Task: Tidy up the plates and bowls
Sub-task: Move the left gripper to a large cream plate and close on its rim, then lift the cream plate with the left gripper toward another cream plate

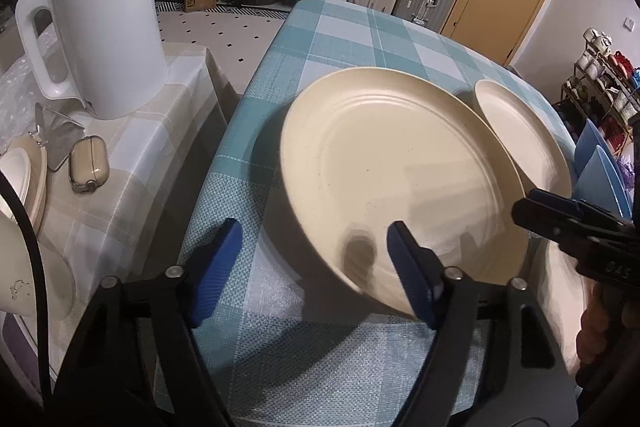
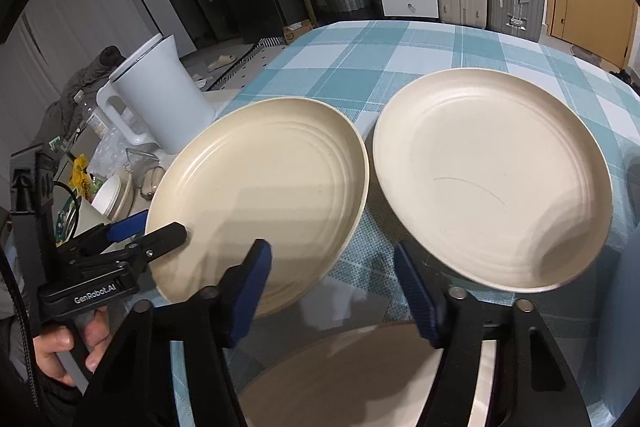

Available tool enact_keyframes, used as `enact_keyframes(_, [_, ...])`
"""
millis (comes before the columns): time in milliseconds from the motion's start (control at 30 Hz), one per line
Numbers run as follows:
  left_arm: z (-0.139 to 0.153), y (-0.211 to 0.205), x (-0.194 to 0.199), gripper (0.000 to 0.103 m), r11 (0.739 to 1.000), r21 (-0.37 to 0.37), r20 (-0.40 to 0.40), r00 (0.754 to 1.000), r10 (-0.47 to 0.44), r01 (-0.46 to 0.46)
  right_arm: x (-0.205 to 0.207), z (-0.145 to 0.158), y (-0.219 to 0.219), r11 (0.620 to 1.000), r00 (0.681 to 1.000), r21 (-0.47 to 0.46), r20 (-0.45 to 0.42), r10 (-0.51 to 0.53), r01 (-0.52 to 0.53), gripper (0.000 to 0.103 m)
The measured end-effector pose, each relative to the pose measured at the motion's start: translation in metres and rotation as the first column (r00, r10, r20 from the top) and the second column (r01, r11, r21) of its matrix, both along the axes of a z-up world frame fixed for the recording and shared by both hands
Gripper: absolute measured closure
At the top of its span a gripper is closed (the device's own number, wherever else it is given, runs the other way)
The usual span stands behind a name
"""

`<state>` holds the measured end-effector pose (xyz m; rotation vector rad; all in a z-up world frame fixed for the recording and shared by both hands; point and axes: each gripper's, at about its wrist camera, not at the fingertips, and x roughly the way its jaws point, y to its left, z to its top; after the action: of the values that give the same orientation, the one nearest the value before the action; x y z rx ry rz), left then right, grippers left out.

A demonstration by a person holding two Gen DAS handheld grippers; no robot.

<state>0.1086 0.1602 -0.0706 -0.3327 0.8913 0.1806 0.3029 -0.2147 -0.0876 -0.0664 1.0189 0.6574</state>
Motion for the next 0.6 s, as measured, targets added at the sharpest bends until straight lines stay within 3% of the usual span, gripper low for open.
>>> enact_keyframes(133, [0.0012,-0.0025,-0.0005,0.046,1.0,0.017,0.0,1.0,0.0,0.0,-0.0008,-0.0022,0.0033,1.0,1.0,-0.02,0.004,0.011,-0.011,0.052])
enact_keyframes(267, [0.0018,-0.0029,-0.0013,0.068,1.0,0.002,0.009,1.0,-0.008,0.008,0.0,-0.0051,0.0051,0.999,1.0,-0.05,0.006,-0.002,0.002,0.07])
enact_keyframes(333, [0.0016,-0.0033,-0.0015,0.075,1.0,-0.012,0.015,1.0,-0.016,0.016,0.0002,-0.0056,0.0054,0.998,1.0,-0.056,0.01,-0.004,0.004,0.072])
enact_keyframes(600, [0.0023,-0.0048,-0.0013,0.078,1.0,-0.008,0.019,1.0,-0.022,0.023,-0.0012,-0.0044,0.0097,0.997,0.999,-0.072,0.033,0.0,0.002,0.083])
